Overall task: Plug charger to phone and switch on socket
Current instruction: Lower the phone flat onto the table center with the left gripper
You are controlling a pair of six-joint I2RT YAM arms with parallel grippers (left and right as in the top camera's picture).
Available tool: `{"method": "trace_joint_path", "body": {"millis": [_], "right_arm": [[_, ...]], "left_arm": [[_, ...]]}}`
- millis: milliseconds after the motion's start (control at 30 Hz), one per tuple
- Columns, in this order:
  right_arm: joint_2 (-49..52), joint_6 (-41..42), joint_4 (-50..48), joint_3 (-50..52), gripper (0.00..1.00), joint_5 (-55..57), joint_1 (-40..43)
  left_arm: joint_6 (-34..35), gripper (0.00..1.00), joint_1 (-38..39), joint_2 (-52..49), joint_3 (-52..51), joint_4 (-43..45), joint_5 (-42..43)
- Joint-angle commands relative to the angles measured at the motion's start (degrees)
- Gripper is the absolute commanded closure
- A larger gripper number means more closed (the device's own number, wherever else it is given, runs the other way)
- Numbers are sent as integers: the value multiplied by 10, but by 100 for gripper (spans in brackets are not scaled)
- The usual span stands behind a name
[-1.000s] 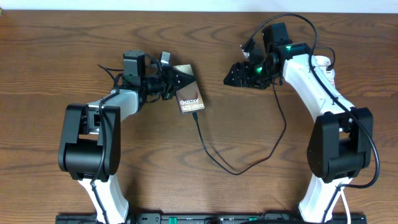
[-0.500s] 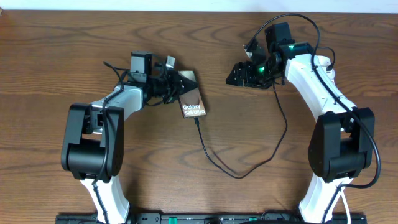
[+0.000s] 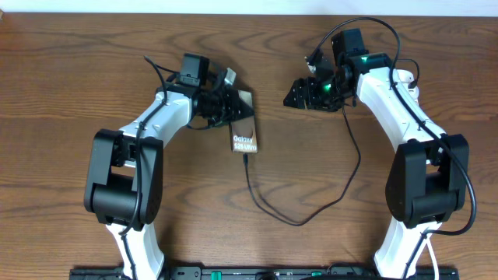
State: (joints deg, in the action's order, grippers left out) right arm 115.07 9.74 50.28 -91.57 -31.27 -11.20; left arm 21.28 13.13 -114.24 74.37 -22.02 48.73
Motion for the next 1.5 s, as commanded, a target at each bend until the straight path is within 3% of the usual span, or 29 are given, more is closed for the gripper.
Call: {"method": "trace_joint_path", "body": {"millis": [0, 133, 300, 733, 1467], "right_arm": [[1, -13, 2, -9, 25, 10, 3], [1, -13, 2, -9, 25, 10, 3], [1, -13, 5, -9, 25, 10, 3], [1, -17, 8, -8, 25, 12, 2], [1, -17, 7, -8, 25, 12, 2]], "left_arm": [[-130, 93, 13, 7, 10, -49, -35], [-202, 93, 26, 7, 10, -90, -64], [-203, 93, 26, 7, 10, -86, -91], [-86, 93, 27, -12, -11, -53, -109], [-83, 92, 27, -53, -11, -47, -139]]}}
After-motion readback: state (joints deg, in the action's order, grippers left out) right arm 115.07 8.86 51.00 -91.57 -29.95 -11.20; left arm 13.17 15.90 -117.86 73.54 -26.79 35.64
